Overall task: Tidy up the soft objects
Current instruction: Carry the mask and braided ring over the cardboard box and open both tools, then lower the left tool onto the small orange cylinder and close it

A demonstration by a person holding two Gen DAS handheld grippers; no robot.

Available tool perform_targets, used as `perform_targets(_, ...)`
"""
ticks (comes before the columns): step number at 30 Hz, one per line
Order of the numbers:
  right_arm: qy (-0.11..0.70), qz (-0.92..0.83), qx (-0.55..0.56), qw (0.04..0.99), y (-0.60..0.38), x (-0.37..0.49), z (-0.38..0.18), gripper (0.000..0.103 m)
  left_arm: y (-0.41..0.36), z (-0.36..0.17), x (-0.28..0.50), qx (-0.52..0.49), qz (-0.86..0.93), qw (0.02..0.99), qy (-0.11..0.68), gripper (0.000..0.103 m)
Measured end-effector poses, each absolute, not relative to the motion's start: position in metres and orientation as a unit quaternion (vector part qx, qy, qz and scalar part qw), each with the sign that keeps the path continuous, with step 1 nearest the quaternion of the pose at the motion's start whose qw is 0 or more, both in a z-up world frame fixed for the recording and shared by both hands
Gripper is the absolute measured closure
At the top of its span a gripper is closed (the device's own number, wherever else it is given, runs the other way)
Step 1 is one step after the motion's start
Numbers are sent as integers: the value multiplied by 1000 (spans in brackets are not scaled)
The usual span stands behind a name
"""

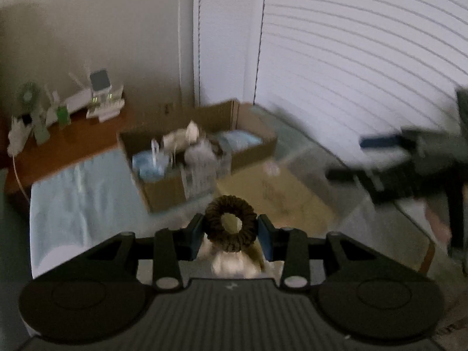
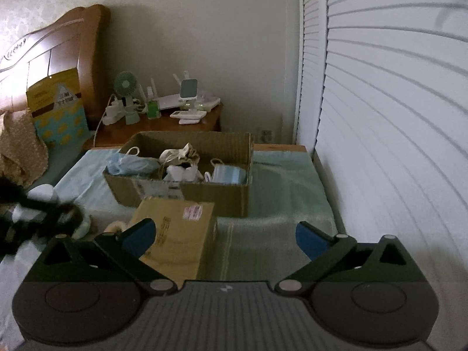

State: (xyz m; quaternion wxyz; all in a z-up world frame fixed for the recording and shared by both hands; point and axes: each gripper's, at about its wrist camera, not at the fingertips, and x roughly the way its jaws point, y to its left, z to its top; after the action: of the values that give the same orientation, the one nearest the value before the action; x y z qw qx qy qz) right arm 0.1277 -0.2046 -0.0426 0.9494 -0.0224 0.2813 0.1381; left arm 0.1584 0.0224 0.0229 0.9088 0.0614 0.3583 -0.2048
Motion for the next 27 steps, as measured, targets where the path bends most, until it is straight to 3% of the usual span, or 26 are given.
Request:
perform_targets(12, 290, 128, -23, 948, -217, 105, -52, 0, -30, 31, 268, 69, -205, 915, 341, 64)
perform_targets(13, 290, 125, -22, 948, -218, 105, -52, 0, -33, 29, 273, 67, -203, 916, 340, 59)
perform_targets(15, 290, 124, -21, 949, -220, 104, -52, 0, -38, 26, 285, 64, -190, 920, 336, 35)
perform_targets(16, 290, 122, -20, 949, -221, 104, -52, 0, -38, 25, 287, 62, -180, 923, 334, 18)
perform_targets(17, 290, 121, -19, 949, -221, 104, -52, 0, -39, 24, 288, 61, -174, 926, 329, 9)
perform_targets(27, 284, 126, -15, 950, -220, 95, -47, 0, -23, 29, 264, 58, -171, 924, 337, 7)
